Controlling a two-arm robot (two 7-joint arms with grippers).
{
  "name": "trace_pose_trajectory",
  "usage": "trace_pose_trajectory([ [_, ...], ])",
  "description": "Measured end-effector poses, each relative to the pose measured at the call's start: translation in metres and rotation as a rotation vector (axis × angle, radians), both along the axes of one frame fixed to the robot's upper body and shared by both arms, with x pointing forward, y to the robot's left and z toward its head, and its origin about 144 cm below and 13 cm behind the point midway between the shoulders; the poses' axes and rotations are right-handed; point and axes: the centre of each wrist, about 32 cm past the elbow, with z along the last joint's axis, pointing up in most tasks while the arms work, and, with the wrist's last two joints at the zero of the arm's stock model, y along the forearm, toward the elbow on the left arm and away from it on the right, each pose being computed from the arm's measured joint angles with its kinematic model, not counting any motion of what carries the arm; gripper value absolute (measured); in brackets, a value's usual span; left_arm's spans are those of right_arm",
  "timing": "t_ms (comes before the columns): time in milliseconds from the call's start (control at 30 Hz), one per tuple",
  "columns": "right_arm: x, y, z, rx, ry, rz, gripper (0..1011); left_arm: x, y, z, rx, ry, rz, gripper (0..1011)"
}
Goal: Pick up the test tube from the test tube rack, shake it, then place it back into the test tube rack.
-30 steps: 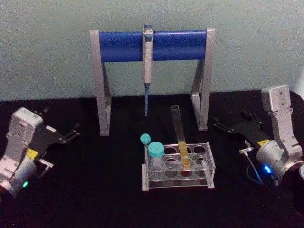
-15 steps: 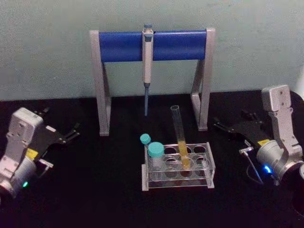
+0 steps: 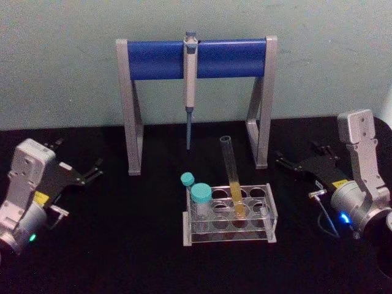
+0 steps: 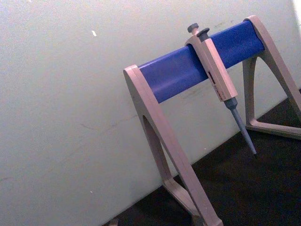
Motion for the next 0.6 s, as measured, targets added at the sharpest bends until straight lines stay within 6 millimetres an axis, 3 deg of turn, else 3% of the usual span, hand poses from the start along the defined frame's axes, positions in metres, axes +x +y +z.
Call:
trace_pose_trajectory([
  [600,0.0000,0.0000,0.0000,0.000,0.000,0.000,1000,0.0000,0.0000,0.0000,0.000,0.000,0.000,1001],
])
